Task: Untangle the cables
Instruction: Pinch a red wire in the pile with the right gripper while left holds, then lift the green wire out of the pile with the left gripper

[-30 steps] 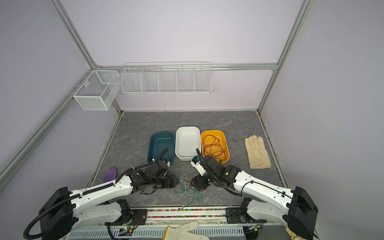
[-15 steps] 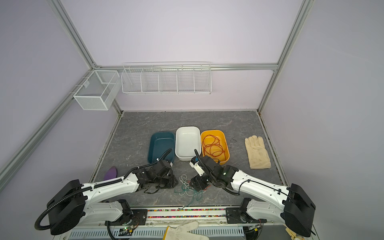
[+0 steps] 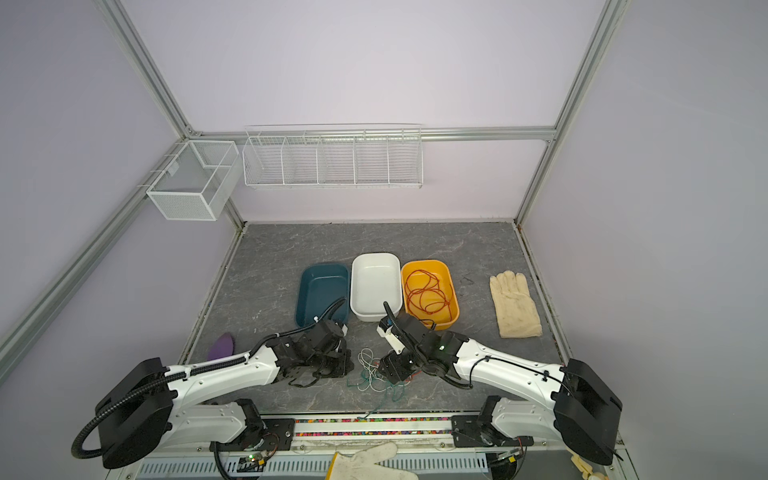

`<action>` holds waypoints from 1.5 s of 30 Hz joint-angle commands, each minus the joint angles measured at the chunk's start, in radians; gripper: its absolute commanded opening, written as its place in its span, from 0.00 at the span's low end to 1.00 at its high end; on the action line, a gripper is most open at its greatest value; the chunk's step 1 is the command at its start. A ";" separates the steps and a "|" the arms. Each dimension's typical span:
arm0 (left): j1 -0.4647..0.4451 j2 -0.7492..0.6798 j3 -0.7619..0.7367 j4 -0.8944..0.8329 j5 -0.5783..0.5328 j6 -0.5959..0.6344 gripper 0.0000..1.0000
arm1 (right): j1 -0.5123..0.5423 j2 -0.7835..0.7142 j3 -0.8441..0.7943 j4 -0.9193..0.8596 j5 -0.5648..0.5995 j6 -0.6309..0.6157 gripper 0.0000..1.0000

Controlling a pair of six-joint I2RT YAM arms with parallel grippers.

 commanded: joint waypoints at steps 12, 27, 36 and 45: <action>-0.005 -0.251 0.126 -0.236 0.027 0.050 0.00 | 0.007 0.082 -0.035 0.068 0.106 0.057 0.26; -0.005 -0.459 0.407 -0.625 0.006 0.151 0.00 | -0.067 0.153 -0.089 0.129 0.179 0.139 0.06; -0.005 -0.455 0.691 -0.826 -0.051 0.215 0.00 | -0.149 0.183 -0.125 0.173 0.142 0.149 0.06; -0.005 -0.417 0.944 -0.986 -0.117 0.255 0.00 | -0.182 0.163 -0.133 0.163 0.135 0.134 0.06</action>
